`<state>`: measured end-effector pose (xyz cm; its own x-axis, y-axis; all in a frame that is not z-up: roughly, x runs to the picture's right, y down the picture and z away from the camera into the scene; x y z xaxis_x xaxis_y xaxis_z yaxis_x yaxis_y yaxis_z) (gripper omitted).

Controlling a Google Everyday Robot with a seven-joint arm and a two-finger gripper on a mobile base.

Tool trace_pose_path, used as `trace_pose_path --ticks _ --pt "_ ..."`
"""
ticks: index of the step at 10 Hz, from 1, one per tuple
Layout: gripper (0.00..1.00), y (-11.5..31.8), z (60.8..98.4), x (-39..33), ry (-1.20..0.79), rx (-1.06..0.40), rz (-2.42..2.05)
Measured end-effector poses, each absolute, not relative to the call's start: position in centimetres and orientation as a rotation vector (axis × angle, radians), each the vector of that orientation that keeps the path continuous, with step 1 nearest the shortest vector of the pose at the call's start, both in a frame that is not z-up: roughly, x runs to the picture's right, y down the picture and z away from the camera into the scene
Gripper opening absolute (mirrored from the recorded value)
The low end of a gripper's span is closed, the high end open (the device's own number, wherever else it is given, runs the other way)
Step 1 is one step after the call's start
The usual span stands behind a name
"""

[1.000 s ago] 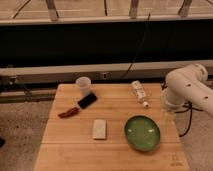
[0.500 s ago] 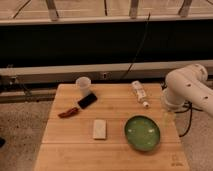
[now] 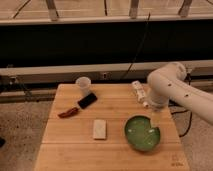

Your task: Place the white sponge in the ceramic bowl

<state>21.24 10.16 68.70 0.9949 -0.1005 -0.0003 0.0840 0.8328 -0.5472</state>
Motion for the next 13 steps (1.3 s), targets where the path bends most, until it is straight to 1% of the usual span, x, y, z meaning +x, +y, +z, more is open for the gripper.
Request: trace_pose_path --ticks 3,8,10,13 --pt "0.80 10.5 69.0 19.7 0.025 -0.584 -0.170" --pt "0.80 10.8 70.2 13.6 -0.012 -0.575 -0.306" --pt "0.80 11.7 70.9 13.2 -0.015 -0.579 -0.350" --pt "0.80 12.1 71.8 9.7 -0.038 -0.568 -0.417"
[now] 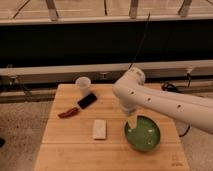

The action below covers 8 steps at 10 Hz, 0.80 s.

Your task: Place the white sponge in the ceramic bowl

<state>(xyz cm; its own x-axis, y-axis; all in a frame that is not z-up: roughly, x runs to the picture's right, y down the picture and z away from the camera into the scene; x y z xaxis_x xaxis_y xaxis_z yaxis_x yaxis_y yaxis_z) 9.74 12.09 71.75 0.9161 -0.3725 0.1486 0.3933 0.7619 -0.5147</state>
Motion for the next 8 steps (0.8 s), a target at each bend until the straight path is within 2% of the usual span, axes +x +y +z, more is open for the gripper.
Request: trace_pose_path --ticks 8 --pt "0.80 14.7 75.7 4.7 -0.090 -0.566 -0.603"
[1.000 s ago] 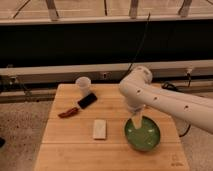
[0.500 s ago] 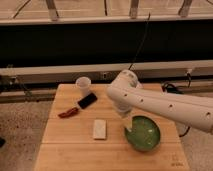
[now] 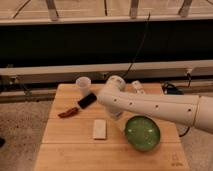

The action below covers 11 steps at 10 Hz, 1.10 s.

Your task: Place the white sponge in the ceramic bowl

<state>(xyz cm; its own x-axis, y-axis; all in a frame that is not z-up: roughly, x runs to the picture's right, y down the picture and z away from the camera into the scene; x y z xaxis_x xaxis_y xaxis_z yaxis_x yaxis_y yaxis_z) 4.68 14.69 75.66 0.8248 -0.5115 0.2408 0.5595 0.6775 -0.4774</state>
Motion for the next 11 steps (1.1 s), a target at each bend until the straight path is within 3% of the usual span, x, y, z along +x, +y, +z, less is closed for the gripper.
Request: trace_pose_path --ticks 11 --pt "0.80 19.8 79.6 0.0 -0.175 -0.599 -0.831"
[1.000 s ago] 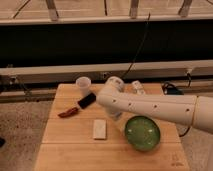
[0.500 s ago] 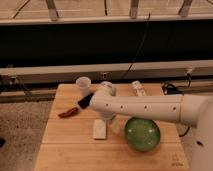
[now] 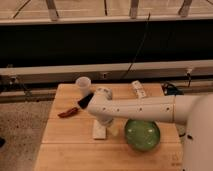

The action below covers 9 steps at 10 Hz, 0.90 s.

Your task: Place the white sponge in the ceramic bowl

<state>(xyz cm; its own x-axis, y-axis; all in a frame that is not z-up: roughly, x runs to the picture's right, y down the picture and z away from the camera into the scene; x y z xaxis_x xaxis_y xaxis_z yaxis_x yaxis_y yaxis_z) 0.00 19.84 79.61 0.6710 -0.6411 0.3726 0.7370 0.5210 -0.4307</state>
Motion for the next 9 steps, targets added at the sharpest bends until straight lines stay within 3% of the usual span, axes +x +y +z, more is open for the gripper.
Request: trace_pose_path --ticks 9 --pt "0.80 22.4 81.8 -0.6 -0.220 -0.593 -0.897"
